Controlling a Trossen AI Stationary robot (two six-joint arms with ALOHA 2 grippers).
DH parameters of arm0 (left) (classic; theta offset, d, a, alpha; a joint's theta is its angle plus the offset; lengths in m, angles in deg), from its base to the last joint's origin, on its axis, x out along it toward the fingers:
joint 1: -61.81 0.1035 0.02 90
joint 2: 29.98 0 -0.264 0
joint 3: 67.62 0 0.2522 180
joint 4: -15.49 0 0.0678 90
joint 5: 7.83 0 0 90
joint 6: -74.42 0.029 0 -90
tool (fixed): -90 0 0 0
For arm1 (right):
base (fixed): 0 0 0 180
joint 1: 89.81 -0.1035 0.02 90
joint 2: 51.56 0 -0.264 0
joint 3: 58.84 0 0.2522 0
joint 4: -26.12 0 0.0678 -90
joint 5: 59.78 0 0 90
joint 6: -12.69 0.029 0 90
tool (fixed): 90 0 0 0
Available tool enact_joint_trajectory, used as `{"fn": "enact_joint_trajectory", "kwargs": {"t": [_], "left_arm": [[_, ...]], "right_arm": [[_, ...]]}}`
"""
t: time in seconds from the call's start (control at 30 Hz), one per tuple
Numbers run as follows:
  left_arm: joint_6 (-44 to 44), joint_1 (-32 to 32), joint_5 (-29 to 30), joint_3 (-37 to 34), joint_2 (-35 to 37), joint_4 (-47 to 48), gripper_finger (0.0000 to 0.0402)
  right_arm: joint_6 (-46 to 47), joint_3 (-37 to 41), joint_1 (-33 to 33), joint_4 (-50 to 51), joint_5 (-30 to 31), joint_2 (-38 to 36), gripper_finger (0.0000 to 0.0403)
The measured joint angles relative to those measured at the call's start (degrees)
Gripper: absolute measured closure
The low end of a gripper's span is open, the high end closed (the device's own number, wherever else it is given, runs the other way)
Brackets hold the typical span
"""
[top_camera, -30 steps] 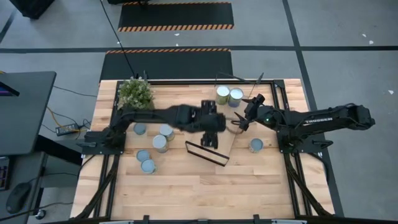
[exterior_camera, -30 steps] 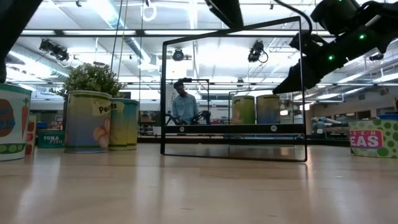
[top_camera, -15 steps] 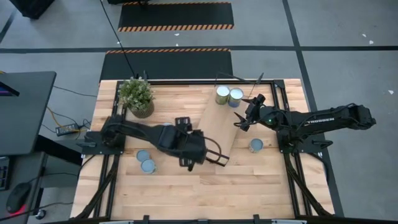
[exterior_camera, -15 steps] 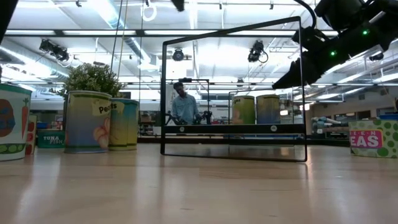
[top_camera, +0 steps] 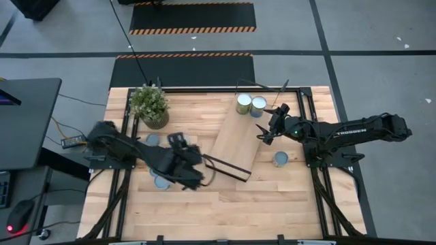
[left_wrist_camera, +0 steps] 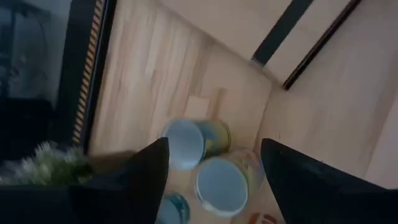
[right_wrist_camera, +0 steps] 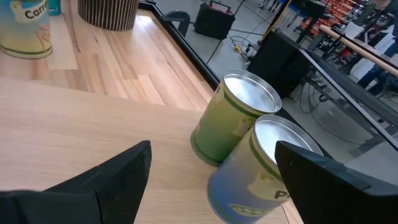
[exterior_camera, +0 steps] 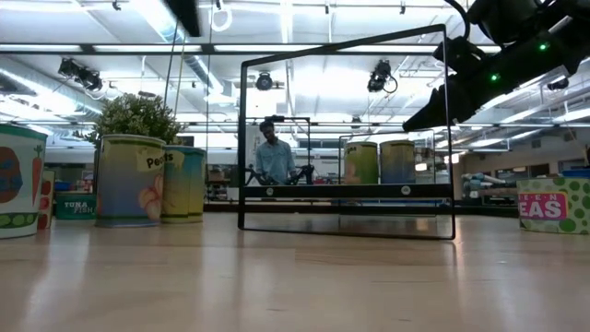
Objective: Pick and place cans onto a shelf
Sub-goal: Put the canned peaches on the shelf
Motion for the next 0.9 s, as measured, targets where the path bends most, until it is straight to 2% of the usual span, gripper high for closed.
{"fn": "enact_joint_trajectory", "kwargs": {"t": [0.2, 0.4, 0.6, 0.9], "left_arm": [[-13.3, -0.4, -6.3, -15.4, 10.6, -4.6, 0.0163], [-26.4, -0.6, -14.6, -25.0, 15.8, -4.7, 0.0164], [-31.1, -0.4, -17.7, -30.4, 15.9, -6.4, 0.0123], [-31.1, 2.9, -24.7, -40.5, 15.8, -22.4, 0.0046]], "right_arm": [[0.2, 0.0, 0.0, 0.1, -0.4, 0.0, 0.0053], [0.1, 0.0, 0.0, 0.1, -0.4, 0.0, 0.0053], [0.0, 0.0, 0.0, 0.1, -0.4, 0.0, 0.0053], [0.0, 0.0, 0.0, -0.2, -0.4, 0.0, 0.0053]]}}
